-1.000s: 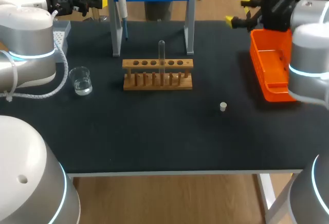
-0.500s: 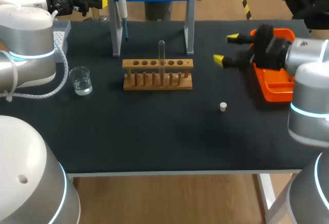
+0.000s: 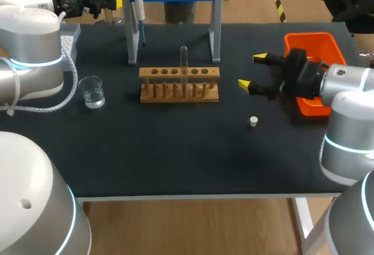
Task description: Invert the test tube, pick up the pipette, mount the tip to pipette, aspirate from beaker and dispense into the tube, eject the tip, return the pipette, and cap with the stopper.
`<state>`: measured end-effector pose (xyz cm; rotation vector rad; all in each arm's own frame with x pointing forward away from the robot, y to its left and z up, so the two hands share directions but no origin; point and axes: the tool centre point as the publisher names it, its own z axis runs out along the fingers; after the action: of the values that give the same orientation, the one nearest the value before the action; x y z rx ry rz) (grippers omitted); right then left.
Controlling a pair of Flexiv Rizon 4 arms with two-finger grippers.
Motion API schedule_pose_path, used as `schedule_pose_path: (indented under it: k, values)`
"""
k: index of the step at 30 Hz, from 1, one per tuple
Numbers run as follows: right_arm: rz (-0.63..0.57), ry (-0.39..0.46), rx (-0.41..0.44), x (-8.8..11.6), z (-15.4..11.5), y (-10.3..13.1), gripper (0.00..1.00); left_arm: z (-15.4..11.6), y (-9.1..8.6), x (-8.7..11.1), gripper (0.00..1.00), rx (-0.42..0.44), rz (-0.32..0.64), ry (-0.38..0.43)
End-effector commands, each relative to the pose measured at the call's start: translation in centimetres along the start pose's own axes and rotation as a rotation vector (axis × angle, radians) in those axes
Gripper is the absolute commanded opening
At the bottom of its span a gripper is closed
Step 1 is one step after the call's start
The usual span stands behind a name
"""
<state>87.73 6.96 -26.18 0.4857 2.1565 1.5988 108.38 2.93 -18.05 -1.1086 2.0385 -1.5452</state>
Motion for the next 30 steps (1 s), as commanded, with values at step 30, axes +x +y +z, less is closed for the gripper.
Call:
schedule_pose_path:
  k: [30]
  values:
    - [0.000,-0.001,-0.002,0.0,-0.1,0.0,1.00,-7.4,11.7,22.9,1.00,0.148,0.323,0.179]
